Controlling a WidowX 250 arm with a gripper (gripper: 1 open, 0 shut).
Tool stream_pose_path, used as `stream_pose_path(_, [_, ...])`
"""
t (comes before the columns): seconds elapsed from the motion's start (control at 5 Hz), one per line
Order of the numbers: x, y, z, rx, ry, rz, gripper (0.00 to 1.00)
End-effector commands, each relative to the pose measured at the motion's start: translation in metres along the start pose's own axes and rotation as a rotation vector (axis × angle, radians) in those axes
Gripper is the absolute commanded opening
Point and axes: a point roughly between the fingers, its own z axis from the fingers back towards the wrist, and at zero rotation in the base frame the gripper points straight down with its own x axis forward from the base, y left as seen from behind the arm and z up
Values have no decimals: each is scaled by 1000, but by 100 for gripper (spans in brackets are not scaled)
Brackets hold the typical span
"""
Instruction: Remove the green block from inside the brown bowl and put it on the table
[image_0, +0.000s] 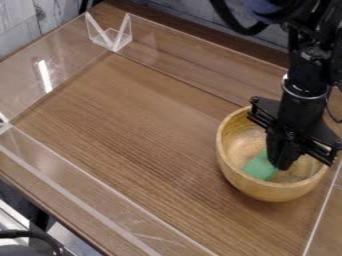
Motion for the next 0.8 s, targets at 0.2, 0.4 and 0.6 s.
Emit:
stream_pose_path(0.2, [6,1,21,-5,-35,-11,0])
stream_pose_path(0.4, [6,3,25,-4,-31,-14,0])
stream_pose_path(0.6, [6,5,29,-2,-28,-18,0])
